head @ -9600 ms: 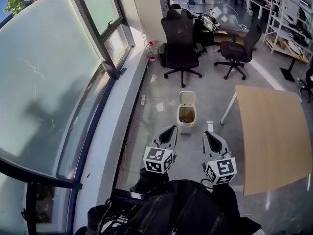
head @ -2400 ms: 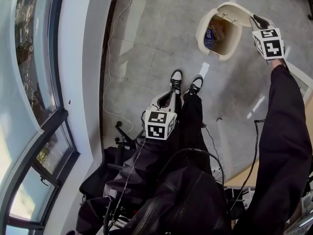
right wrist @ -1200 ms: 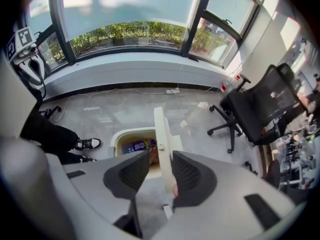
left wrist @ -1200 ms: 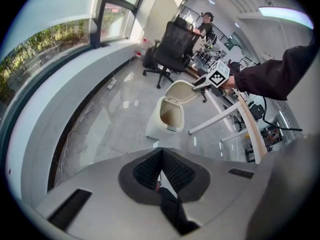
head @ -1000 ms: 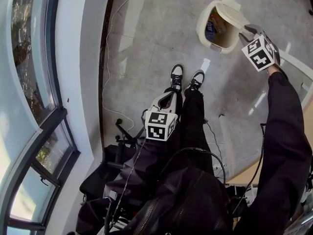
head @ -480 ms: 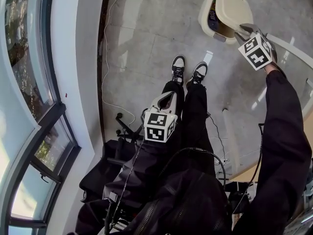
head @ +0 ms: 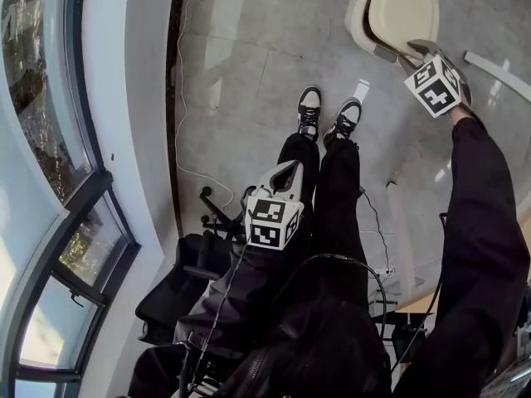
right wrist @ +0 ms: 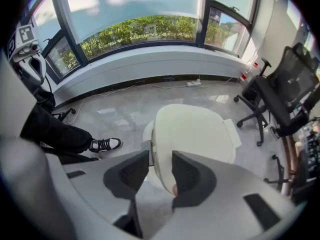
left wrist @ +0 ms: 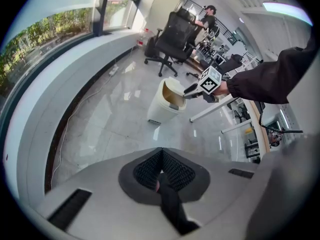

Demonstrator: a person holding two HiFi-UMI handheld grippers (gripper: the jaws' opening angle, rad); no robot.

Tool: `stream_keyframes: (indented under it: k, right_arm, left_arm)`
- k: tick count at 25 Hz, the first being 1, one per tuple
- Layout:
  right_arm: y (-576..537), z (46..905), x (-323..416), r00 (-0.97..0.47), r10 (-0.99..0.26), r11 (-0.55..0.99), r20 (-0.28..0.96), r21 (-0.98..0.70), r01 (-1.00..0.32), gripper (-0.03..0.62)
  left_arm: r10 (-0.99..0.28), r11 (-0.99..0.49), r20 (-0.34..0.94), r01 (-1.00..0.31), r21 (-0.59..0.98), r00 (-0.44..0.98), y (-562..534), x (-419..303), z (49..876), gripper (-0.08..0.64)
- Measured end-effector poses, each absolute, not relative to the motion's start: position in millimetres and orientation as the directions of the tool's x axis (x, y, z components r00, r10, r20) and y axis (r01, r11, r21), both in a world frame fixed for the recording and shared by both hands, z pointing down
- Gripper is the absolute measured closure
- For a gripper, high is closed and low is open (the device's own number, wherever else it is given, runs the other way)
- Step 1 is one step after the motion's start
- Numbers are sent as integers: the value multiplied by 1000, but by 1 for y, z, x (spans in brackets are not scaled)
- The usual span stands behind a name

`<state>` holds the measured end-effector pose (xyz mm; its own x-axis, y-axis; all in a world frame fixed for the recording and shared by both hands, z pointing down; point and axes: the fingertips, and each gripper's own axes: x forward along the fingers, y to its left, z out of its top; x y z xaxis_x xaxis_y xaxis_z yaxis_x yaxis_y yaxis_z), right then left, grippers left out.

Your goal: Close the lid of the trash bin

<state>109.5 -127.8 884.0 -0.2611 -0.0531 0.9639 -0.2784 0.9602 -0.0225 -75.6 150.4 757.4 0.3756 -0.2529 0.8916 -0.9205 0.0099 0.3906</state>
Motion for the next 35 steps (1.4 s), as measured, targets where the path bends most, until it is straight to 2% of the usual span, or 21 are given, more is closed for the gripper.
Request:
stream_keyframes:
  k: [13, 35]
  right_arm:
    - [-113, 936, 105, -245, -47, 941, 968, -40, -335, 445]
    - [-112, 953, 104, -206, -40, 933, 978, -38, -359, 439]
  left_arm:
    - [-216, -8, 899, -921, 388, 381, 181, -78, 772, 558]
    - [-221, -3, 898, -921, 389, 380, 182, -88, 771, 558]
